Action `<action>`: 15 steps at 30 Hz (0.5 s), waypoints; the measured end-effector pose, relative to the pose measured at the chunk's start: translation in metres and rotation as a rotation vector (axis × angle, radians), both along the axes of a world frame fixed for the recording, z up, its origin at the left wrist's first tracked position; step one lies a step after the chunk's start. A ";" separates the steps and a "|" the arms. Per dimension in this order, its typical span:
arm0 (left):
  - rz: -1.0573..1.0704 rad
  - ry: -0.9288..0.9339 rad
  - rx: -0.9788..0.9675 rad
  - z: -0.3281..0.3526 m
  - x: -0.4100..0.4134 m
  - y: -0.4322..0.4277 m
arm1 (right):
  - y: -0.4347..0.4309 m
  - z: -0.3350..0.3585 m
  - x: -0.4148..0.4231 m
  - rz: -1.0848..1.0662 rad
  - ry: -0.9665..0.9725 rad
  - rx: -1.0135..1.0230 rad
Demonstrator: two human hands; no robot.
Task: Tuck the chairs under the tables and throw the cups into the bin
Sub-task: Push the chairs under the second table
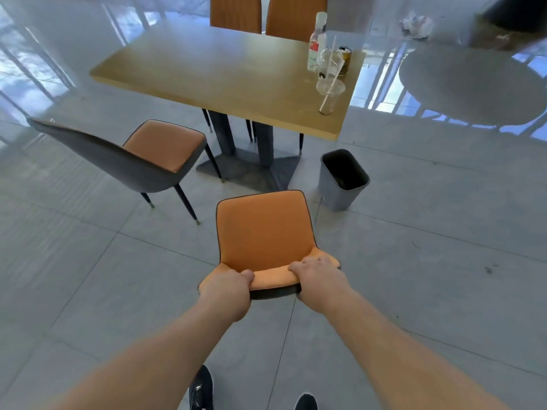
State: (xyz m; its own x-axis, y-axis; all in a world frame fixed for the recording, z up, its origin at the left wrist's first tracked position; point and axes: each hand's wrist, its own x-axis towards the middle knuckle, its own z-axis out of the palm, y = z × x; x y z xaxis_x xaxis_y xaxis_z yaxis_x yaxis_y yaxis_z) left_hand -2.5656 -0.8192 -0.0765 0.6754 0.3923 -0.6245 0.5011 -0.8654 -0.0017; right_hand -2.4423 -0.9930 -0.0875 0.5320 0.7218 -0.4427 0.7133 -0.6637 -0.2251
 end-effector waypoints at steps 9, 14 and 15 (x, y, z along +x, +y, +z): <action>-0.031 -0.186 -0.012 0.006 0.024 0.100 | 0.090 0.006 0.023 -0.009 -0.009 0.043; -0.124 -0.187 -0.007 0.003 0.057 0.202 | 0.178 0.009 0.040 -0.098 0.007 0.051; -0.148 -0.185 -0.009 0.003 0.066 0.226 | 0.198 0.010 0.044 -0.126 0.014 0.053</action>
State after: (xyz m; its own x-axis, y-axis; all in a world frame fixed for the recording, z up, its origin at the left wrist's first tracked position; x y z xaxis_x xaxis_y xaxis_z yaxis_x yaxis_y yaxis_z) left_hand -2.4997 -0.5937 -0.0737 0.8282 0.2757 -0.4879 0.3598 -0.9291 0.0859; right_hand -2.3980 -0.7953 -0.0775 0.6143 0.6718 -0.4138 0.6213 -0.7352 -0.2711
